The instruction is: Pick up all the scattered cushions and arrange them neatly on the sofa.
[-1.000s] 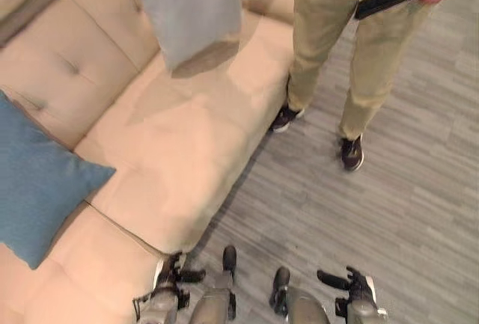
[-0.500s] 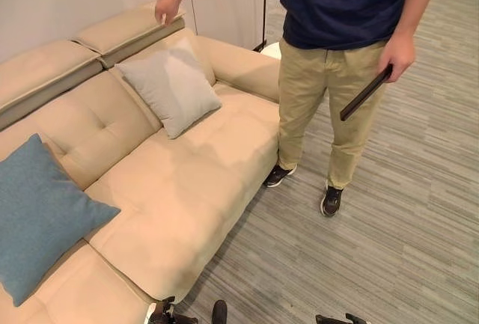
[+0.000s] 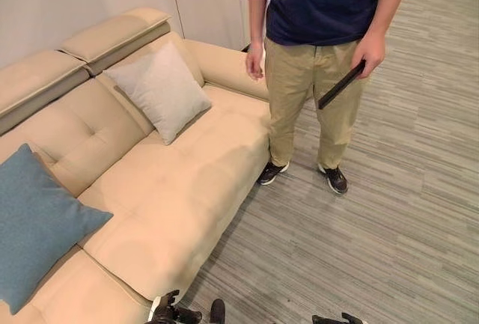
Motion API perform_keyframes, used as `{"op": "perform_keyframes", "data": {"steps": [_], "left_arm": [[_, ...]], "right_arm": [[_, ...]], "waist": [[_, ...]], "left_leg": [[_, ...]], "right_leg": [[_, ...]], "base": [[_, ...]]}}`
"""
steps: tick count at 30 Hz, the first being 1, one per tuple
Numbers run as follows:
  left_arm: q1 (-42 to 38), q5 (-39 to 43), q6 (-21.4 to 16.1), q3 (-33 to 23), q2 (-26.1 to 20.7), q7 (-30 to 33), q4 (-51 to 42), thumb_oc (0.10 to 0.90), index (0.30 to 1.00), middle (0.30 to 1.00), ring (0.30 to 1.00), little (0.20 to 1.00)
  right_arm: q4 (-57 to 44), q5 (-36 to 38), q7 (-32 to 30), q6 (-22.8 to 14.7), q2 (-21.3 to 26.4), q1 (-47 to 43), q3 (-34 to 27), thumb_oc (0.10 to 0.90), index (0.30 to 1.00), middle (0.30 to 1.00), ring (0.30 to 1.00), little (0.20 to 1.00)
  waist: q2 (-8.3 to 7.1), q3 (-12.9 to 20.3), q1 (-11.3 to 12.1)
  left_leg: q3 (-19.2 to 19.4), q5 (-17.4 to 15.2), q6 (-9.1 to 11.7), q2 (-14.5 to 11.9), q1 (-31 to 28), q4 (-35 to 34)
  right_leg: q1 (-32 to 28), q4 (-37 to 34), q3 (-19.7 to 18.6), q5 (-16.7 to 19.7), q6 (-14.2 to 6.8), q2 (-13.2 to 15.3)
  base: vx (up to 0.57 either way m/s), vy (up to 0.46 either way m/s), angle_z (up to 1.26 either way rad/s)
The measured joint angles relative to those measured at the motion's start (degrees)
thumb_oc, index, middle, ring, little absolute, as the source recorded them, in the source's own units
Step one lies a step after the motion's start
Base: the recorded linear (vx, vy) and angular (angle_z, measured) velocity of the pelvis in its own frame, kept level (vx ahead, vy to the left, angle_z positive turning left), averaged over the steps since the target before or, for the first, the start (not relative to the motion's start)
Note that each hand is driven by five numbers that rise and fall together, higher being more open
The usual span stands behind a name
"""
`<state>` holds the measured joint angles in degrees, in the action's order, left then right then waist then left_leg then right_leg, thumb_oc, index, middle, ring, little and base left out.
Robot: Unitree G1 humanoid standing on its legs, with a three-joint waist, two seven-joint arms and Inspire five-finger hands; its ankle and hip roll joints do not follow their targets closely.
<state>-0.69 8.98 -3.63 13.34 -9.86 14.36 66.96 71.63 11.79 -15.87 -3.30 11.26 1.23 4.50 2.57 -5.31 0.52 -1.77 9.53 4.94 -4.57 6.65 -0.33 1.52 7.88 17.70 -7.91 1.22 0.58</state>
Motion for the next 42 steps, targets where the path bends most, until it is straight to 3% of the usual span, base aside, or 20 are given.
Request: {"op": "perform_keyframes", "data": {"steps": [12, 29, 31, 33, 34, 37, 40, 42], "left_arm": [[-0.08, -0.06, 0.0, 0.12, 0.27, 0.0, 0.0, 0.8, 0.9, 0.9, 0.9, 0.9], [-0.14, -0.29, 0.05, 1.67, 0.55, 0.0, 0.55, 0.8, 0.9, 0.9, 0.9, 0.9], [-0.57, -0.27, 0.05, 1.64, 0.52, 0.05, 0.96, 0.8, 0.9, 0.9, 0.9, 0.9], [-2.37, -0.11, -0.08, 1.57, 0.33, 0.0, 1.72, 0.8, 0.9, 0.9, 0.9, 0.9], [-3.6, -0.03, -0.01, 1.34, 0.19, -0.03, 2.11, 0.8, 0.9, 0.9, 0.9, 0.9], [-4.22, -0.01, -0.02, 1.13, -0.11, -0.02, 2.12, 0.8, 0.9, 0.9, 0.9, 0.9], [-4.5, -0.02, 0.01, 1.26, 0.09, -0.02, 2.13, 0.8, 0.9, 0.9, 0.9, 0.9], [-6.25, -0.03, 0.11, 1.03, -0.18, -0.03, 2.13, 0.8, 0.9, 0.9, 0.9, 0.9]], "right_arm": [[-0.02, -0.13, -0.74, -0.11, -0.11, 0.22, 0.78, 0.8, 0.9, 0.9, 0.9, 0.9], [0.14, -0.3, -0.65, -1.15, 0.59, -1.17, 1.82, 0.8, 0.9, 0.9, 0.9, 0.9], [0.14, -0.3, -0.6, -1.15, 0.59, -1.6, 1.79, 0.8, 0.9, 0.9, 0.9, 0.9], [0.07, -0.31, -0.58, -1.13, 0.47, -2.39, 1.83, 0.8, 0.9, 0.9, 0.9, 0.9], [0.12, -0.29, -0.57, -1.1, 0.56, -2.82, 1.81, 0.8, 0.9, 0.9, 0.9, 0.9], [0.06, -0.3, -0.58, -1.12, 0.83, -2.91, 1.85, 0.8, 0.9, 0.9, 0.9, 0.9], [0.09, -0.31, -0.58, -1.02, 1.18, -3.01, 1.77, 0.8, 0.9, 0.9, 0.9, 0.9], [0.06, -0.3, -0.58, -0.79, 1.07, -3.58, 1.72, 0.8, 0.9, 0.9, 0.9, 0.9]], "waist": [[-0.25, -0.21, -1.31], [0.51, 0.82, -1.19], [0.09, 0.82, -0.87], [-1.52, 0.05, -0.83], [-2.35, -0.55, 0.35], [-3.14, -1.02, 0.38], [-3.57, -1.83, 0.35], [-4.23, -3.67, 0.24]], "left_leg": [[1.31, 0.07, 0.09, -0.25, -1.43, -0.47], [1.1, -0.24, -0.37, -0.58, -0.95, 0.27], [0.86, 0.65, 0.89, -0.34, 1.18, 3.16], [-0.31, 1.68, 2.43, 0.61, 4.61, 6.93], [-1.11, 2.12, 3.2, 0.91, 6.51, 9.79], [-0.75, -0.41, 0.25, 1.97, 8.04, 13.12], [-0.22, -1.86, -0.2, 4.62, 7.27, 9.64], [3.31, -2.49, -1.16, 5.31, 8.58, 9.12]], "right_leg": [[-1.77, -0.9, 0.08, 0.09, 0.26, -0.42], [-1.89, -0.68, 0.72, -0.04, 0.27, -0.99], [-1.08, -0.2, 0.67, -0.1, 0.44, -1.15], [0.25, 0.34, 0.51, 0.34, 1.82, 0.06], [0.22, -0.34, 0.69, 1.19, 2.74, 0.11], [-0.23, -1.66, 1.15, 1.28, 3.63, 0.11], [0.07, -3.76, 0.98, 2.35, 3.42, 0.04], [-0.25, -5.26, 0.77, 2.73, 3.9, 0.1]], "base": [[0.01, 0.002, 0.01], [0.0, -0.001, 0.02], [-0.07, -0.011, 0.07], [-0.02, 0.001, 0.09], [0.06, 0.017, 0.03], [0.12, 0.034, 0.06], [0.11, 0.036, 0.09], [0.25, 0.097, 0.2]]}}
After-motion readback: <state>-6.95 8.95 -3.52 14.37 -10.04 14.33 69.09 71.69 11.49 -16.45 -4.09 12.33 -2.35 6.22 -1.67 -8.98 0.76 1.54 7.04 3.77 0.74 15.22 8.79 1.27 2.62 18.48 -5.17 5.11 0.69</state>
